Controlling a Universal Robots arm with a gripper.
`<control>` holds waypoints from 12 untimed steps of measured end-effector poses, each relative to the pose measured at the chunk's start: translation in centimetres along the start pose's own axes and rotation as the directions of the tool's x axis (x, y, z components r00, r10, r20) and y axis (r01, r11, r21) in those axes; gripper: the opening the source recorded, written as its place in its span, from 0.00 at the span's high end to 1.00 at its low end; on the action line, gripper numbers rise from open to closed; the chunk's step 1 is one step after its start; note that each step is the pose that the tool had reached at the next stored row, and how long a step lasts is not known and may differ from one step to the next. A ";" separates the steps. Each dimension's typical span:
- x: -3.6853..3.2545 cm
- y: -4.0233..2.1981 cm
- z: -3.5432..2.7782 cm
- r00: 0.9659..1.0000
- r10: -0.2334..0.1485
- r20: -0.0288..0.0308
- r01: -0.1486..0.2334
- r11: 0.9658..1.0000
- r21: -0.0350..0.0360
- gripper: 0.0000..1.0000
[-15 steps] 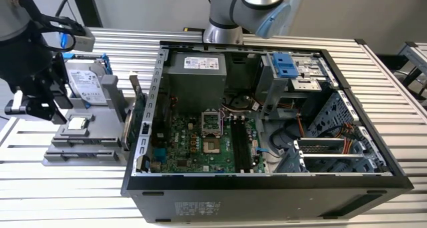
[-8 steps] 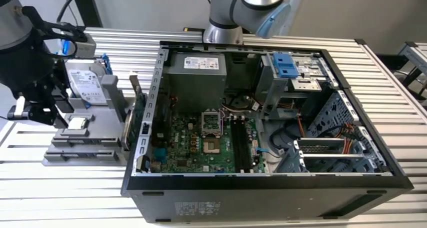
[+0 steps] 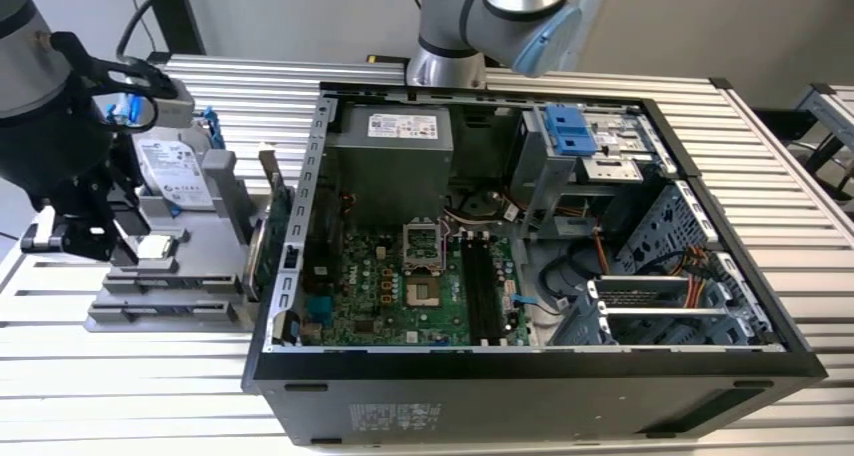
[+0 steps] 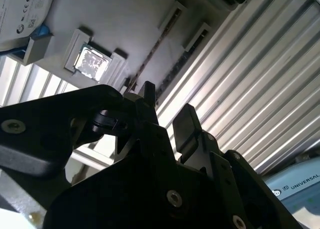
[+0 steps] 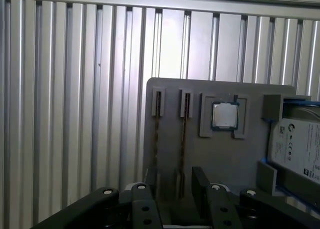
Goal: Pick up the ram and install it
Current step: 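Pick up the ram and move it above insertion slot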
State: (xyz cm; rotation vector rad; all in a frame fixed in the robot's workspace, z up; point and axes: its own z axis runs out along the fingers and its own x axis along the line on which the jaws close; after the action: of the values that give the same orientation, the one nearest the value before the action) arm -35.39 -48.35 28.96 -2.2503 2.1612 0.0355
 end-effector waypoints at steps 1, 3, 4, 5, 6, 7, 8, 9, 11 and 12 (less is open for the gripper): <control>0.05 0.00 0.12 1.000 0.000 0.000 0.000 1.000 0.000 0.00; 0.14 0.00 0.37 1.000 0.000 0.000 0.000 1.000 0.000 0.00; 0.19 0.01 0.50 1.000 0.000 0.000 0.000 1.000 0.000 0.00; 0.24 0.01 0.62 1.000 0.000 0.000 0.000 1.000 -0.001 0.00; 0.30 0.01 0.75 1.000 0.000 0.000 0.000 1.000 -0.001 0.00; 0.35 0.01 0.88 1.000 0.000 0.000 0.000 1.000 -0.001 0.00; 0.40 0.01 1.00 1.000 0.000 0.000 0.000 1.000 -0.001 0.00; 0.45 0.01 1.13 1.000 0.000 0.000 0.000 1.000 -0.001 0.00; 0.56 0.01 1.38 1.000 0.000 0.000 0.000 1.000 -0.001 0.00; 0.63 0.01 1.53 1.000 0.000 0.000 0.000 1.000 -0.001 0.00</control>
State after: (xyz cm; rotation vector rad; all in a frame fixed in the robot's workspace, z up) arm -35.38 -48.93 27.42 -2.2510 2.1618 0.0371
